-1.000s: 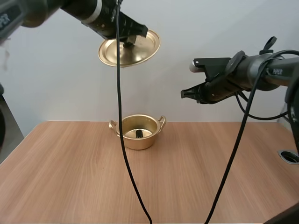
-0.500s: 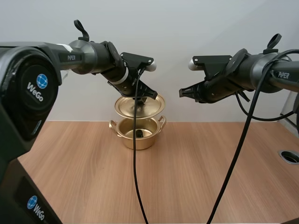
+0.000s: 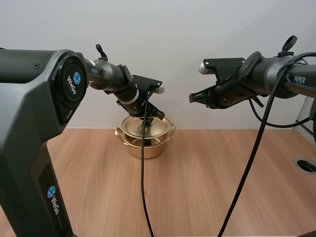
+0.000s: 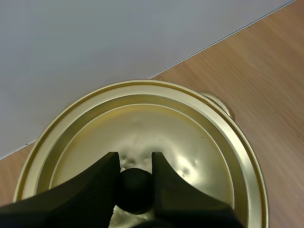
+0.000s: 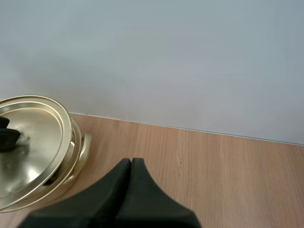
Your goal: Open the pot, put the car inside, and close it
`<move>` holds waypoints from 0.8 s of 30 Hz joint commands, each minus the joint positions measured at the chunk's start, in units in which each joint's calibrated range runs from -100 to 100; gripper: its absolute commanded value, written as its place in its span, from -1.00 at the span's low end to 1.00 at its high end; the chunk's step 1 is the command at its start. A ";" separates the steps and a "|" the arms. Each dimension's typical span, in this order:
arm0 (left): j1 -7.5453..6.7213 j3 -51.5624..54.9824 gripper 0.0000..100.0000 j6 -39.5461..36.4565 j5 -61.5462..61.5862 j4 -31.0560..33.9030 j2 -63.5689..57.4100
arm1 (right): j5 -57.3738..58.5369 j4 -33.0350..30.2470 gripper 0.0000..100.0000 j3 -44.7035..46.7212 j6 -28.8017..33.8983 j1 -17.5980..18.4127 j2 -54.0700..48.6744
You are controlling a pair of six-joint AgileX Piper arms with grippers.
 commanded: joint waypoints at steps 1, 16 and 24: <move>-0.03 0.07 -1.00 -0.01 -1.84 -0.01 0.86 | -0.12 0.05 -1.00 -0.02 -0.03 0.01 0.05; 0.31 -0.05 0.46 -0.01 -7.30 0.63 3.56 | 0.25 -0.05 -1.00 -0.02 -0.03 0.01 0.05; 2.52 -2.50 -0.93 -3.13 -5.36 1.25 -1.80 | 0.25 0.18 -1.00 -0.02 -0.03 0.01 0.05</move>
